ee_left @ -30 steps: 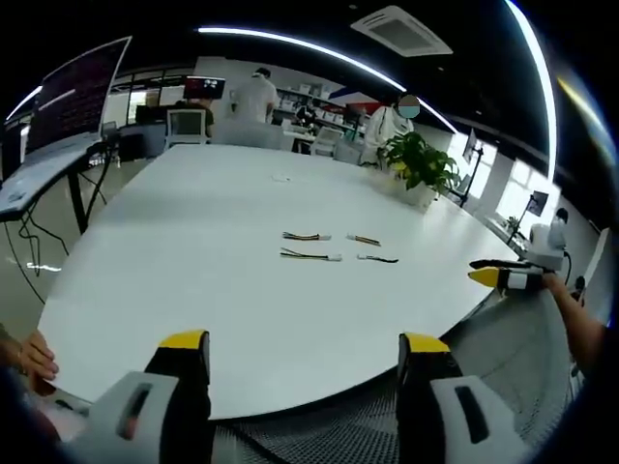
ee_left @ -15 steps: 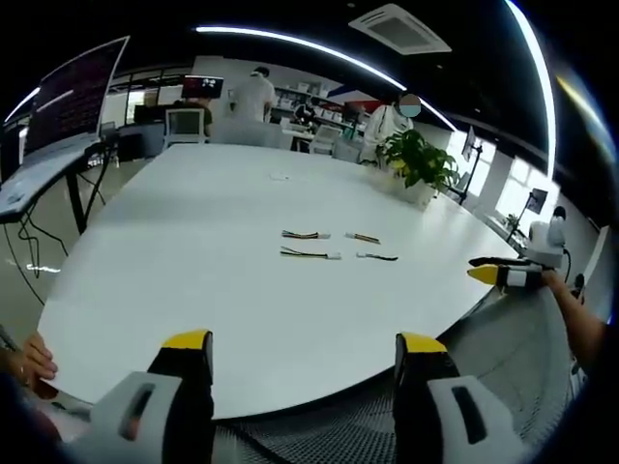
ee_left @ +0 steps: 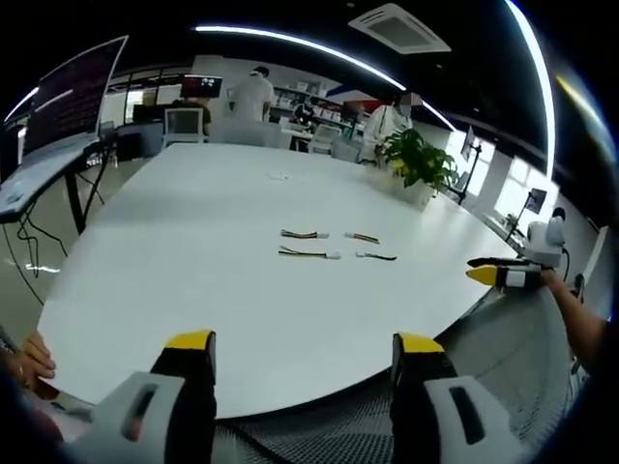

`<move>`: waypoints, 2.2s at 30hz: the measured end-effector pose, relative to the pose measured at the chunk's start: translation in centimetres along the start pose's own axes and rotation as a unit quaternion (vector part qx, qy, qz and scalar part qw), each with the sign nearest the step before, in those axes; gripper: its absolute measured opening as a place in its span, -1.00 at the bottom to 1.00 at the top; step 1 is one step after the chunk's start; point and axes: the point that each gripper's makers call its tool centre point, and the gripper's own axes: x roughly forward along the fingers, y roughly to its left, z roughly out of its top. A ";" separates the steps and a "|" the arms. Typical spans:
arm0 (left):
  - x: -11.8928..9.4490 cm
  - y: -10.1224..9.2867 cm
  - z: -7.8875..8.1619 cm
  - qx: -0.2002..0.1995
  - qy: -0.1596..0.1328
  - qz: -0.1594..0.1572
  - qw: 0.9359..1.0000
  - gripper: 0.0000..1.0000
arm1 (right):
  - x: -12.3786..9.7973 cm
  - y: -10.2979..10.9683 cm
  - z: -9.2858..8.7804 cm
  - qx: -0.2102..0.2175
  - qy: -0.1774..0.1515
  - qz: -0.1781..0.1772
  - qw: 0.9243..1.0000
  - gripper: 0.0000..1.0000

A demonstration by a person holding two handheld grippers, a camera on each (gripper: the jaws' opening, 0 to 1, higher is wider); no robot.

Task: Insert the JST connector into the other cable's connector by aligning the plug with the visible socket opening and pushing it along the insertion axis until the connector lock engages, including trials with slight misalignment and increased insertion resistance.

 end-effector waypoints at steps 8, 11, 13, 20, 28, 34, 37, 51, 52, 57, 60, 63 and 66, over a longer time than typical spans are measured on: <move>0.2 0.4 -0.1 0.000 0.007 0.013 1.000 0.42 | 0.1 0.2 0.0 0.000 0.001 0.005 1.000 0.20; 0.2 0.6 -0.2 -0.001 0.009 0.018 1.000 0.42 | 0.2 0.2 -0.1 -0.001 0.007 0.007 1.000 0.19; 0.2 0.8 -0.2 -0.004 0.011 0.023 1.000 0.39 | 0.3 0.4 -0.3 -0.007 0.015 0.010 1.000 0.17; 0.1 1.3 -0.4 -0.010 0.018 0.040 0.999 0.36 | 0.5 0.8 -0.7 -0.022 0.029 0.025 0.999 0.08; 0.4 0.9 -0.2 -0.001 0.021 0.049 0.999 0.22 | 0.5 1.2 -1.1 -0.024 0.041 0.054 0.997 0.19; 0.7 0.5 -0.7 -0.001 0.040 0.052 0.998 0.20 | 0.4 0.7 -1.2 -0.028 0.038 0.050 0.998 0.15; 0.6 0.4 -0.6 -0.003 0.039 0.050 0.998 0.25 | 0.4 0.8 -1.1 -0.029 0.036 0.052 0.998 0.12; 1.2 -1.1 -1.7 0.004 0.113 -0.010 0.994 0.28 | 0.3 0.6 -0.8 -0.040 0.039 0.046 0.997 -0.09; 1.2 -0.9 -1.7 0.029 0.122 -0.011 0.992 0.32 | 0.2 0.3 -0.6 -0.036 0.042 0.046 0.997 -0.12; 1.1 0.2 -1.8 0.080 0.145 -0.004 0.986 0.20 | 0.2 -0.9 0.3 -0.035 0.032 0.030 0.998 -0.21; 1.5 -0.2 -0.3 0.071 0.129 -0.024 0.989 0.07 | 0.3 -1.0 0.5 -0.035 0.036 0.032 0.998 -0.17; 2.1 0.2 2.1 0.087 0.096 -0.018 0.991 0.07 | 0.2 -2.0 1.5 -0.038 0.027 0.015 0.999 -0.16; 3.2 0.1 4.2 0.111 0.072 -0.028 0.991 0.14 | 0.6 -2.5 3.1 -0.041 0.015 0.018 0.999 -0.14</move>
